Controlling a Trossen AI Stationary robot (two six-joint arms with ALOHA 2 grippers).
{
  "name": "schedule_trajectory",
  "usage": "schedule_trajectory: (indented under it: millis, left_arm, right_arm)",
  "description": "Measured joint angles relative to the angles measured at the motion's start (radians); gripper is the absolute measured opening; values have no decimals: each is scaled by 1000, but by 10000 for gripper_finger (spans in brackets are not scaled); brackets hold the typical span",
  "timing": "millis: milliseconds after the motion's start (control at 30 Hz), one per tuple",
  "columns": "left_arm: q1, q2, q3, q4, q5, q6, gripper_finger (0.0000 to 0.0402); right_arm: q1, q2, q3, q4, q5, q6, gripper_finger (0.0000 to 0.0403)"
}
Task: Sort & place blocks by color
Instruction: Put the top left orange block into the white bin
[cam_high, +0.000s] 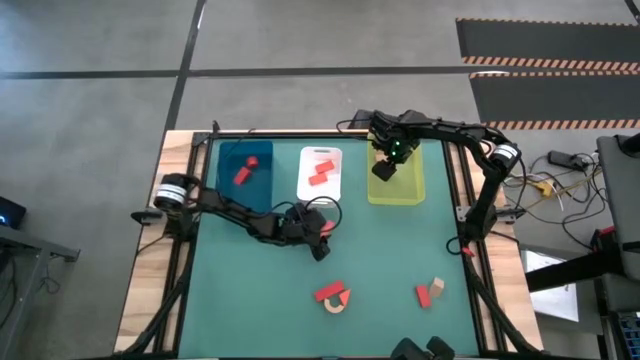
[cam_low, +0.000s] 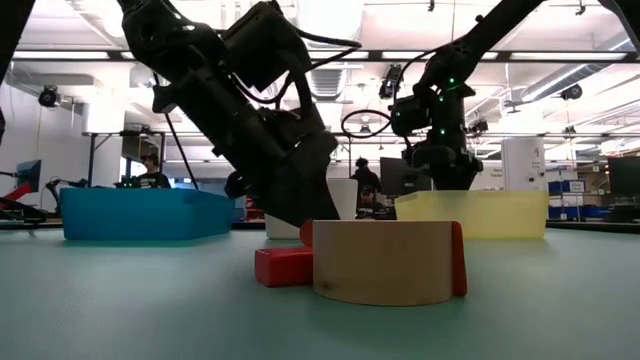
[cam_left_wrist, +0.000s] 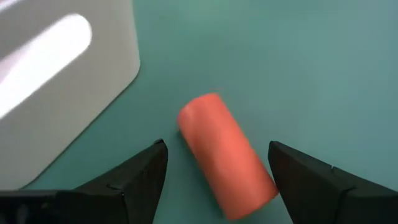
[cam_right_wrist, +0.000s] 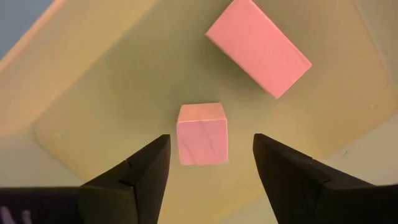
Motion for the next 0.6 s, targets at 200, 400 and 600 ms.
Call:
schedule_trajectory:
  millis: [200, 400, 600]
  left_arm:
    - [-1, 40, 7, 6, 11, 0, 214]
    - [1, 42, 9, 4, 7, 0, 141]
    - [0, 39, 8, 4, 11, 0, 117]
  right_arm:
    - [0, -4, 0, -2, 0, 7, 221]
    - [1, -65, 0, -2, 0, 20, 219]
    - [22, -204, 0, 0, 1, 47, 219]
